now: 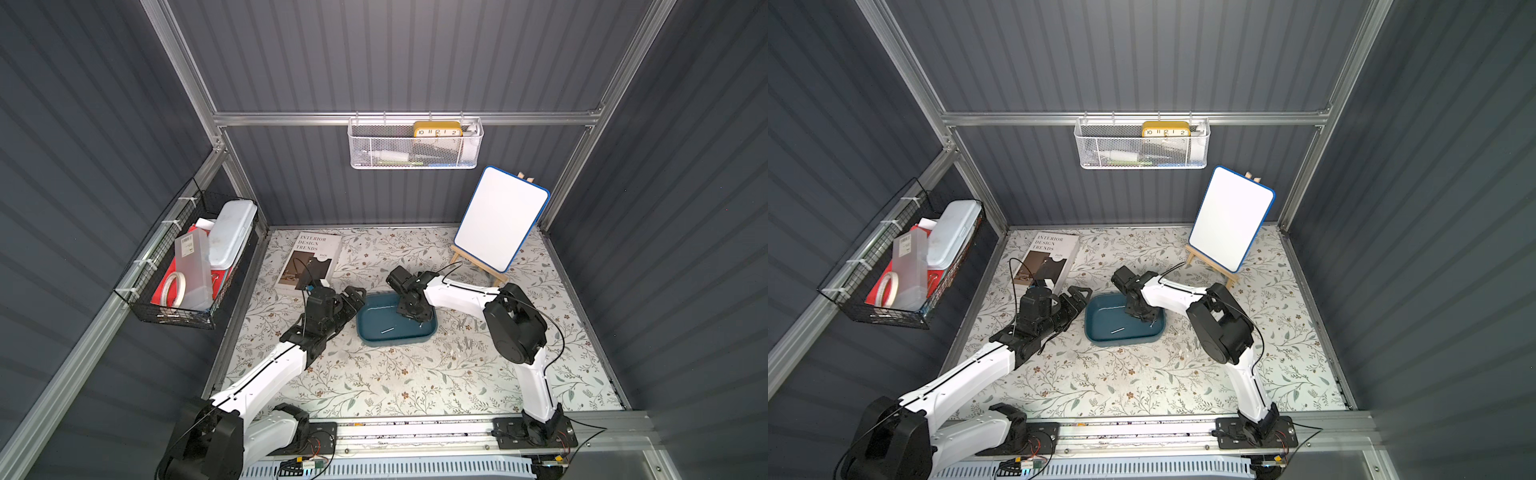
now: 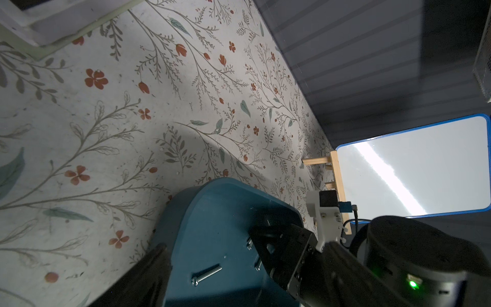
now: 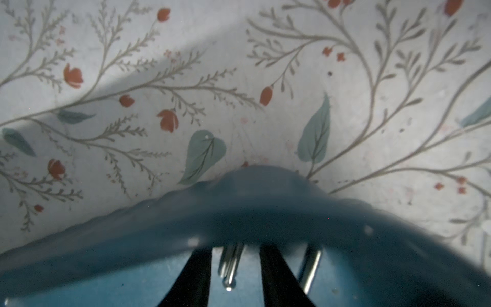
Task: Take out the screws from the storage box
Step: Pick up the screw from the storage box.
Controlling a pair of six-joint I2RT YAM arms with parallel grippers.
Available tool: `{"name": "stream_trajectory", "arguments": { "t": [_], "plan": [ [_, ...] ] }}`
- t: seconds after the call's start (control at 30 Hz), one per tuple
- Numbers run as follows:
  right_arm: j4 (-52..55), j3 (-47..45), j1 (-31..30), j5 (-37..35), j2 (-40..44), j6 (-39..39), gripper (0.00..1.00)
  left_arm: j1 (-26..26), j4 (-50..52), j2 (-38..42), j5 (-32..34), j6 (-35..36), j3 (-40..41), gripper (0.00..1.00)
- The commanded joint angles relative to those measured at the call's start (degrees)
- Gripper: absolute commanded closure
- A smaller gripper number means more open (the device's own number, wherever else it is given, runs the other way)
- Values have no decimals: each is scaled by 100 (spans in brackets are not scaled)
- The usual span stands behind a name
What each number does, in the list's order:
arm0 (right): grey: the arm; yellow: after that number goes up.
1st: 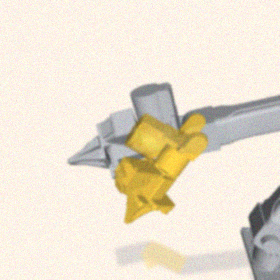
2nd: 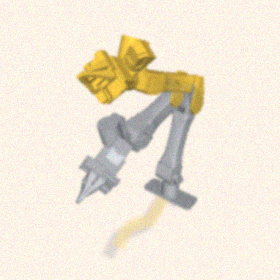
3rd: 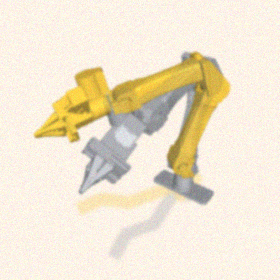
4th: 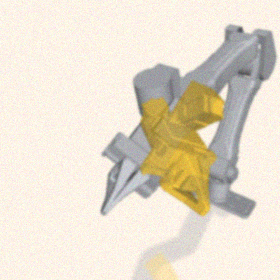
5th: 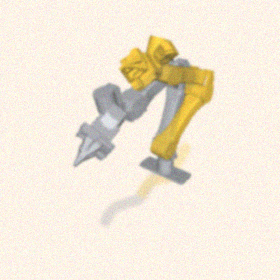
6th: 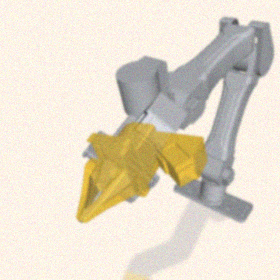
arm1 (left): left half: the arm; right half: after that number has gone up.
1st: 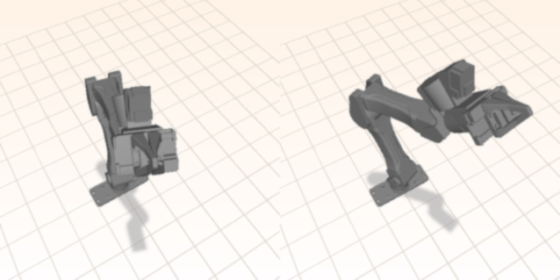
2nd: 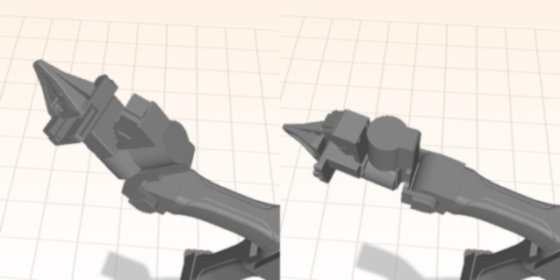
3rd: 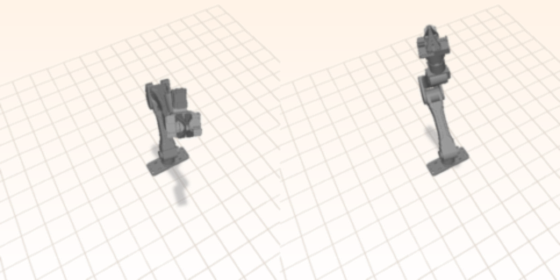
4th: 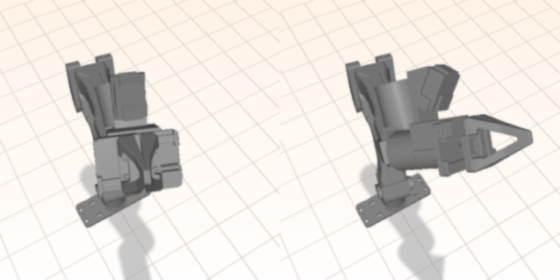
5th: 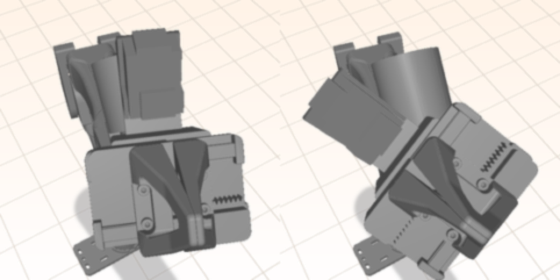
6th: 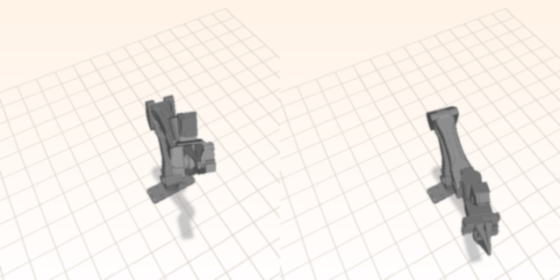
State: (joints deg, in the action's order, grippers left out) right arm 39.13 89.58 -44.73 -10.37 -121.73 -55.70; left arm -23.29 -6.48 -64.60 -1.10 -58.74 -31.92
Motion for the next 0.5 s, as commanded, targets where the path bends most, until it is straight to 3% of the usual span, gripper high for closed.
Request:
{"name": "stream_trajectory", "arguments": {
  "t": [0.0,0.23,0.47],
  "plan": [
    [128,83,-130,49,-103,-110,64,-27,-73,8,-106,143,147,7],
    [629,242,-150,-291,-411,-299,70,-27,-81,53,-113,144,207,7],
    [722,213,-49,-358,-448,-406,69,-27,-124,44,-130,126,230,7]
  ]
}}
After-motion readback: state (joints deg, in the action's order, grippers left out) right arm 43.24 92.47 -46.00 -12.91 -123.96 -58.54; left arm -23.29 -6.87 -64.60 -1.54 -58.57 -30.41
